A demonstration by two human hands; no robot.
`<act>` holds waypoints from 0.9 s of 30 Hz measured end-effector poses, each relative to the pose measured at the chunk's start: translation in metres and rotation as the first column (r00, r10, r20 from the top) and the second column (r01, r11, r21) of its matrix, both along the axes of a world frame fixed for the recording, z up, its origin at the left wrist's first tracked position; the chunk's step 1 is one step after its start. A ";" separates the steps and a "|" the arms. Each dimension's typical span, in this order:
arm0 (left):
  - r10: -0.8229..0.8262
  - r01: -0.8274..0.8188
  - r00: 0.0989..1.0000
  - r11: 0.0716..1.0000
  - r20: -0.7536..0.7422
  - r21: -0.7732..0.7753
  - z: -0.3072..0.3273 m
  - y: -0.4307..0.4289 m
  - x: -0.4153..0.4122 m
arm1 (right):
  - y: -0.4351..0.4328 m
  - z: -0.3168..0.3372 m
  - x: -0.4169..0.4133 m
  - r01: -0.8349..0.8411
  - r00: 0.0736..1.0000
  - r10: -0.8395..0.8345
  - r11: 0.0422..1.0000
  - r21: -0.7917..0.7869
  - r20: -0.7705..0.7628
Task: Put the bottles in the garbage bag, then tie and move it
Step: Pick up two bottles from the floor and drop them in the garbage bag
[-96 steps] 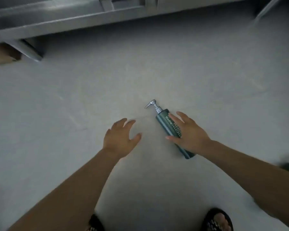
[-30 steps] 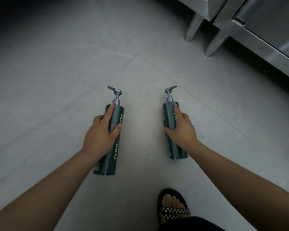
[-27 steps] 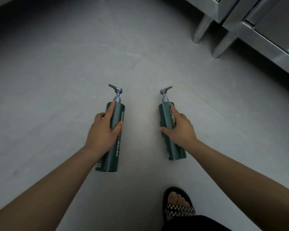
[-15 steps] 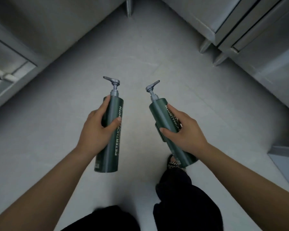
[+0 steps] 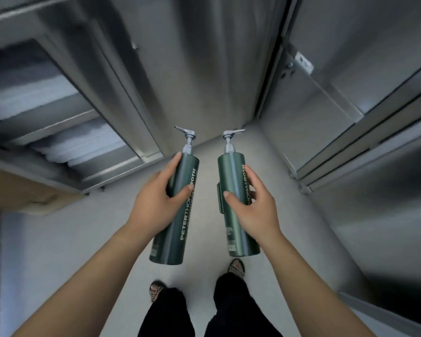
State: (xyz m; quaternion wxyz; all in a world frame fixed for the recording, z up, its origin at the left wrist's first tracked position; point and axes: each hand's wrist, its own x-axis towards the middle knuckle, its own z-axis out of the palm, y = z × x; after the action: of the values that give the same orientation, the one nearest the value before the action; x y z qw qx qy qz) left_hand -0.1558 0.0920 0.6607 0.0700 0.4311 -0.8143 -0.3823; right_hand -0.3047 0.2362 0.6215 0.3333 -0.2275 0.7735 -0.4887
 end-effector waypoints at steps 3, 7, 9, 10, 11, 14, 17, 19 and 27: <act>0.140 -0.146 0.986 0.987 -0.089 -0.069 0.055 0.014 0.018 | -0.010 0.051 0.011 -0.119 0.992 0.117 0.991 -0.056 -0.041; 0.326 -0.343 0.923 0.938 -0.207 -0.051 0.100 0.013 0.030 | -0.039 0.106 0.002 -0.245 0.965 0.229 0.962 -0.119 -0.130; 0.393 -0.415 0.891 0.908 -0.228 -0.060 0.111 0.015 0.052 | -0.051 0.122 0.012 -0.349 0.929 0.324 0.928 -0.127 -0.180; 0.425 -0.450 0.875 0.891 -0.231 -0.065 0.114 0.017 0.066 | -0.056 0.129 0.021 -0.390 0.911 0.362 0.912 -0.126 -0.198; 0.458 -0.483 0.857 0.874 -0.234 -0.058 0.117 0.018 0.080 | -0.060 0.135 0.031 -0.425 0.895 0.395 0.897 -0.122 -0.207; 0.546 -0.569 0.798 0.822 -0.256 -0.019 0.126 0.018 0.121 | -0.072 0.149 0.064 -0.511 0.851 0.480 0.851 -0.123 -0.214; 0.596 -0.625 0.746 0.780 -0.297 -0.007 0.133 0.014 0.163 | -0.088 0.163 0.105 -0.573 0.814 0.540 0.808 -0.137 -0.213; 0.630 -0.664 0.704 0.748 -0.328 0.009 0.135 0.013 0.197 | -0.097 0.166 0.143 -0.630 0.773 0.598 0.761 -0.153 -0.212; 0.801 -0.831 0.541 0.556 -0.256 -0.017 0.121 0.034 0.337 | -0.129 0.155 0.287 -0.806 0.592 0.769 0.575 -0.144 -0.243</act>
State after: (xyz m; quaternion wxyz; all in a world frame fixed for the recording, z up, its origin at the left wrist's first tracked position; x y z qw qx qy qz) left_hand 0.1809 0.1256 0.7822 0.3582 0.7103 -0.5299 -0.2939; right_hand -0.0180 0.1069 0.7766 0.4253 -0.6232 0.5495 -0.3589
